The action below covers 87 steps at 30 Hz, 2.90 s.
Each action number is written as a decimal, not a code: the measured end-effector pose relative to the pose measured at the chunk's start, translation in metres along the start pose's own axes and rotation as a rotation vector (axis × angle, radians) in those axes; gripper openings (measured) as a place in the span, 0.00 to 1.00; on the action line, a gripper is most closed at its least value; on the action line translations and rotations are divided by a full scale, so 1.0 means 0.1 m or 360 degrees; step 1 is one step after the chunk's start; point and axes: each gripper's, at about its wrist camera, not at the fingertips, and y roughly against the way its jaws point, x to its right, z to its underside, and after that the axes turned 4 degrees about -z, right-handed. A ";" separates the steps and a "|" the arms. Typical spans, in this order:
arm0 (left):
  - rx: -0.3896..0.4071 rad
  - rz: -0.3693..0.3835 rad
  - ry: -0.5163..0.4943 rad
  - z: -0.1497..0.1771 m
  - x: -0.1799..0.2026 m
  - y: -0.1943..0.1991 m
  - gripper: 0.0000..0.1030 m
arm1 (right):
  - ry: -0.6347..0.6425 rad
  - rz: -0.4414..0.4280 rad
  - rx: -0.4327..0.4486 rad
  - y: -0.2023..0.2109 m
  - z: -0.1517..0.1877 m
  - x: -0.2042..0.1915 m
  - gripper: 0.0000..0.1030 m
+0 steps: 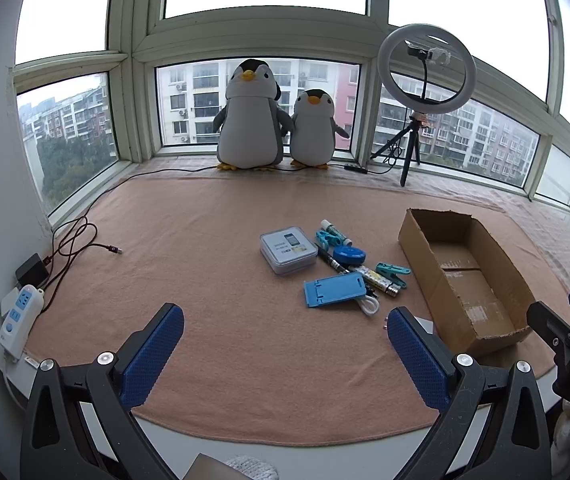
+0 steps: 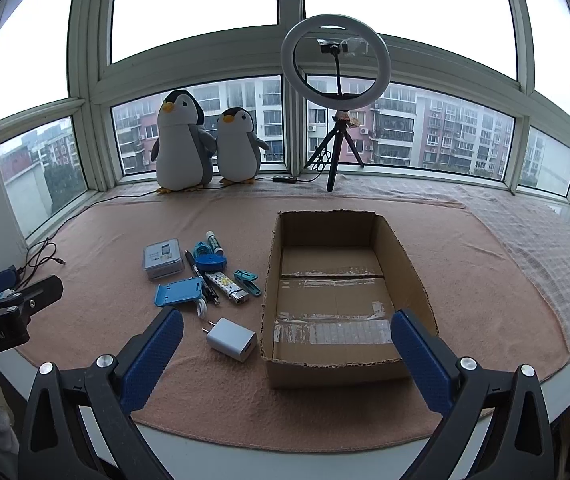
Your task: Organize rigid objects
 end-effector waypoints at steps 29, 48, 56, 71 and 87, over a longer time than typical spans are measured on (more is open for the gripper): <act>-0.0035 0.0008 -0.0015 0.02 0.08 -0.09 1.00 | -0.0041 0.0011 -0.0043 -0.08 0.00 0.14 0.99; -0.0227 0.0115 -0.0024 0.14 0.24 -0.54 1.00 | -0.0108 0.0268 -0.0064 -0.19 -0.12 1.07 0.99; -0.0297 0.0143 -0.0032 0.19 0.28 -0.70 1.00 | -0.0108 0.0254 -0.0242 -0.49 -0.12 1.41 0.99; -0.0365 0.0318 -0.0366 0.28 0.86 -1.05 1.00 | -0.0127 0.0071 -0.0610 -1.21 -0.03 1.50 0.45; -0.0408 0.0399 -0.0639 0.35 1.44 -1.40 0.94 | -0.0112 0.0032 -0.0801 -1.46 0.12 1.47 0.10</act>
